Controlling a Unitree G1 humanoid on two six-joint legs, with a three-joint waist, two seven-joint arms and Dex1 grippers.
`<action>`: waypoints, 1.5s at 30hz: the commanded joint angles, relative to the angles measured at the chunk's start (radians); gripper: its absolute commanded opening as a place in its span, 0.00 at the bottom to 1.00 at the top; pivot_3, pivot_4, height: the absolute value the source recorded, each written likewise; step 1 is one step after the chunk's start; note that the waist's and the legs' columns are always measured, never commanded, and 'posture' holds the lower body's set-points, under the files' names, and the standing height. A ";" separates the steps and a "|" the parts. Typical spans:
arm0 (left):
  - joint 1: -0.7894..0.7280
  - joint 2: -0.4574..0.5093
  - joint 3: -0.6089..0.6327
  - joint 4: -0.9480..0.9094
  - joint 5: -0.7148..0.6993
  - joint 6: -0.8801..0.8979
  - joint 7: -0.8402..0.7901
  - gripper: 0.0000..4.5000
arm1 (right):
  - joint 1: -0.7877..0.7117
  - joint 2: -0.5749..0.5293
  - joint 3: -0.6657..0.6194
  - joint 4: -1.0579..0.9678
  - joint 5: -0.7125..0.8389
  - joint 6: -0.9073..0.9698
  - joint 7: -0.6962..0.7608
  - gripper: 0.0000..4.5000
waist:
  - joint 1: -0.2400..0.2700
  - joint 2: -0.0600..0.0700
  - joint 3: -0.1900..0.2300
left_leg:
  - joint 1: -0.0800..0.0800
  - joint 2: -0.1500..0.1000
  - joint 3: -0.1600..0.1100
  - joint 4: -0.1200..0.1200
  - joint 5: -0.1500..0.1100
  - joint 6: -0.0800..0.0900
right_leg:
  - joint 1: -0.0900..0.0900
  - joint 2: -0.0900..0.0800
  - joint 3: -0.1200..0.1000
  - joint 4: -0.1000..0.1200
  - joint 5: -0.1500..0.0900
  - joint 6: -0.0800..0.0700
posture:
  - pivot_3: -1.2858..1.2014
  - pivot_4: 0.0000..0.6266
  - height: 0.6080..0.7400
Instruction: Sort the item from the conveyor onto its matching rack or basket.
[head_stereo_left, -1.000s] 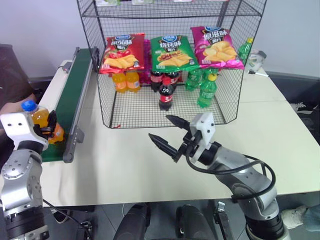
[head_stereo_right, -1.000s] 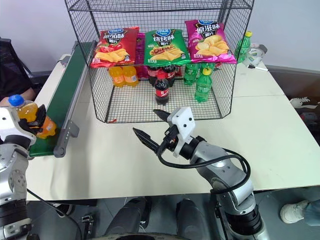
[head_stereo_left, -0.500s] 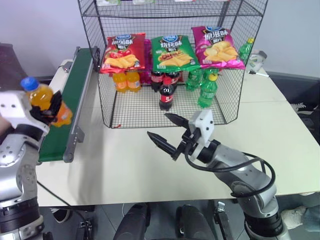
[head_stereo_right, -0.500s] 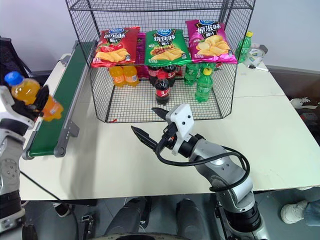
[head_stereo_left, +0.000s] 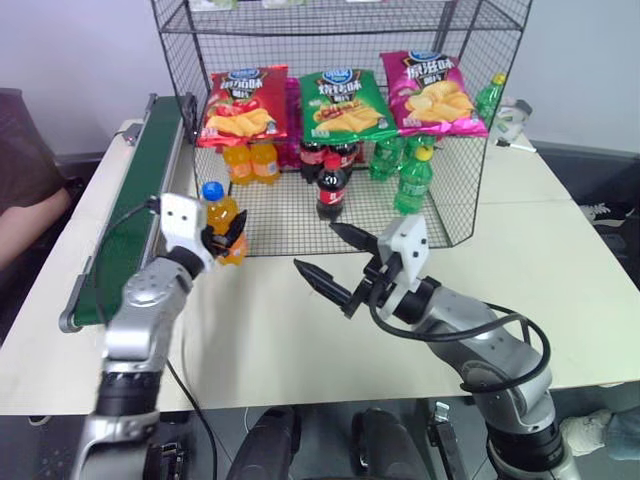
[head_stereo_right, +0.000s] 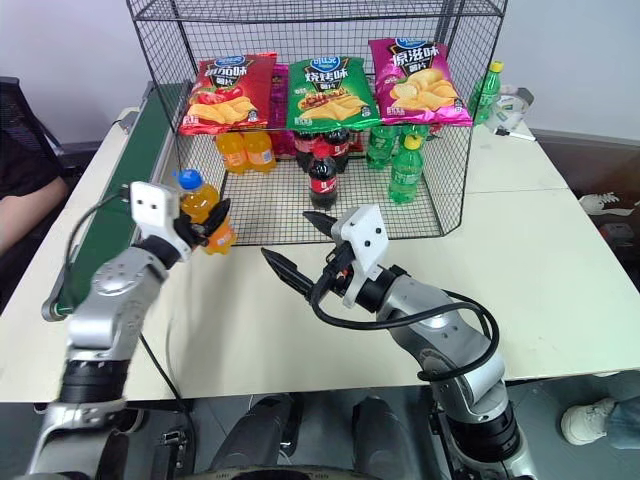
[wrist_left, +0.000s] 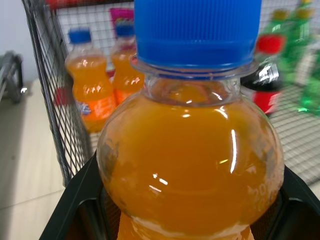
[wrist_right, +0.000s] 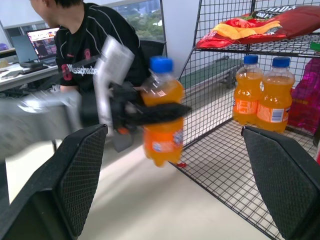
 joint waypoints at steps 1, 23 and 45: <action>-0.132 -0.076 0.011 0.161 0.053 -0.203 0.046 0.59 | -0.014 0.012 -0.004 -0.035 -0.005 -0.017 -0.013 1.00 | 0.005 0.000 0.000 | 0.000 0.000 0.000 0.000 0.000 0.000 | 0.000 0.000 0.000 0.000 0.000 0.000 | 0.52 0.24 1.00; -0.451 -0.188 0.024 0.924 0.147 -0.638 0.101 0.59 | 0.028 -0.022 -0.011 -0.027 -0.075 -0.027 -0.023 1.00 | 0.017 -0.001 0.000 | 0.000 -0.001 0.000 0.003 0.000 0.000 | 0.001 0.002 -0.001 0.002 0.000 0.001 | 0.52 0.24 1.00; -0.239 -0.159 0.042 0.480 0.087 -0.448 0.014 1.00 | 0.020 -0.007 0.000 -0.072 -0.056 0.016 -0.036 1.00 | 0.015 -0.001 0.000 | 0.000 -0.001 0.000 0.004 0.000 0.000 | 0.001 0.002 -0.001 0.003 0.000 0.001 | 0.52 0.24 1.00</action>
